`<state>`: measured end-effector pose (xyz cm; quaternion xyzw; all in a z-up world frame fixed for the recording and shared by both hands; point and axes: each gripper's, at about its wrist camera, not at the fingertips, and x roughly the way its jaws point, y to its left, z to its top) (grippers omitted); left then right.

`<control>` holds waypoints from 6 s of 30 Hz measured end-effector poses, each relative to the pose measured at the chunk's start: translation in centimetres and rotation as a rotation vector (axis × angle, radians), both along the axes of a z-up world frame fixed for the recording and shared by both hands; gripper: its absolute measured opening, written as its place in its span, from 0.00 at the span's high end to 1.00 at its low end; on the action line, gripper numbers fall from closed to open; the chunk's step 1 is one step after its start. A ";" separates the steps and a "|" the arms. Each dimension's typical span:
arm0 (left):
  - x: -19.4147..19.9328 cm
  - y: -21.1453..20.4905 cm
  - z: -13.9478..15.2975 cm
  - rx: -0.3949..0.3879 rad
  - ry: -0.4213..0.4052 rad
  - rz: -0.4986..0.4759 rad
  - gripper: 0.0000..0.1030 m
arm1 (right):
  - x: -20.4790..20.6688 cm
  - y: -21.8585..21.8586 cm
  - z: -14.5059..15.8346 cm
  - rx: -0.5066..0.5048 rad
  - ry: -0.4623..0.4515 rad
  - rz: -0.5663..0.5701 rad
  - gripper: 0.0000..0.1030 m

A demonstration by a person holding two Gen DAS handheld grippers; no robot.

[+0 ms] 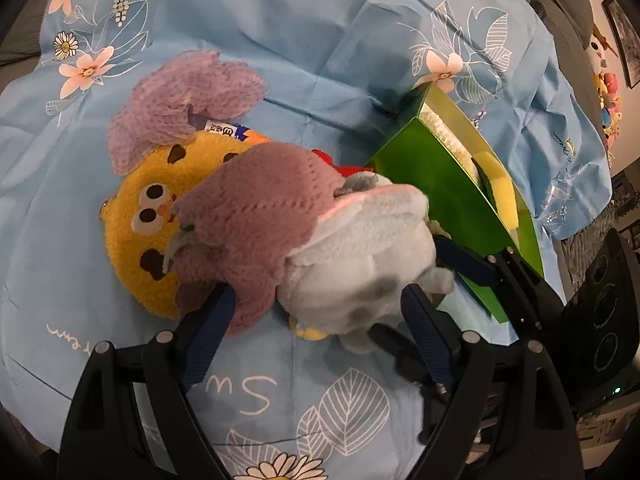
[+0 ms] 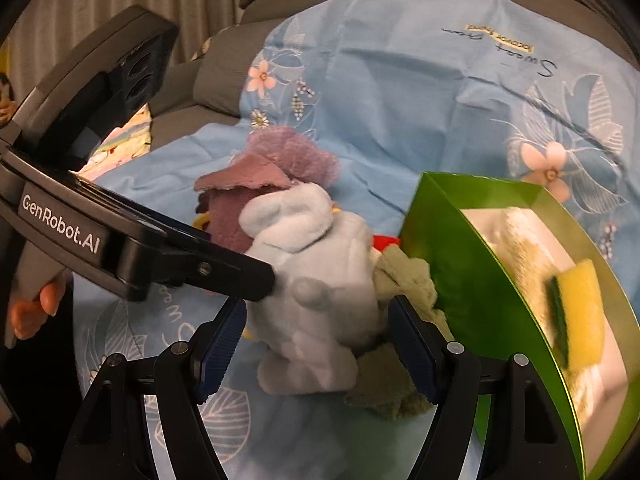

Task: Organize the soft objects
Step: 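Reach the right gripper to the pale-blue plush elephant and grasp it, then carry the elephant with the right gripper and release it into the box, then move the right gripper to the green crumpled cloth and close on it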

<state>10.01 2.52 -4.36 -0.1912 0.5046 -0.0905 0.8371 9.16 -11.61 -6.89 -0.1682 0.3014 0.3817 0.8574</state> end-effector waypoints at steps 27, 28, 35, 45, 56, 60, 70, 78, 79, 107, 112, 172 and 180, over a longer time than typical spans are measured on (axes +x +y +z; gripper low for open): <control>-2.1 -0.6 1.7 -0.085 -0.028 -0.113 0.62 | -3.1 -1.1 0.6 0.126 0.039 -0.117 0.57; -2.3 -0.6 1.7 -0.083 -0.025 -0.118 0.62 | -3.3 -1.0 0.7 0.123 0.048 -0.124 0.57; -3.2 0.1 0.3 -0.098 0.020 -0.114 0.45 | -5.0 -2.5 0.3 0.079 0.093 -0.216 0.57; -2.5 -0.4 0.4 -0.080 0.015 -0.131 0.34 | -5.3 -3.8 0.7 0.112 0.120 -0.226 0.34; -1.0 -1.5 -0.5 -0.092 0.041 -0.145 0.23 | -2.6 -0.8 -1.1 0.135 0.160 -0.216 0.36; -0.3 -2.2 -0.7 -0.088 0.036 -0.161 0.21 | -1.8 -2.4 -1.9 0.179 0.211 -0.203 0.41; -0.4 -3.4 -0.7 -0.022 0.009 -0.170 0.21 | -1.7 -3.1 -2.9 0.220 0.220 -0.203 0.59; -2.9 -4.0 2.3 0.076 -0.103 -0.199 0.22 | -3.9 -3.1 -1.3 0.271 0.170 -0.204 0.65; -3.4 -3.9 3.0 0.086 -0.124 -0.202 0.22 | -4.4 -3.0 -0.8 0.279 0.154 -0.203 0.65; 2.4 -13.8 12.7 0.111 -0.242 -0.390 0.22 | -2.9 -11.2 9.4 0.377 -0.080 -0.422 0.65; 5.9 -18.1 11.2 0.125 -0.205 -0.429 0.22 | -0.2 -14.4 9.0 0.361 -0.054 -0.514 0.65; -2.0 -4.9 3.5 0.271 -0.166 -0.215 0.01 | -0.9 -4.9 -0.6 0.144 0.165 -0.497 0.30; -1.0 -4.4 2.6 0.246 -0.142 -0.217 0.01 | 0.3 -3.7 -1.5 0.148 0.186 -0.447 0.57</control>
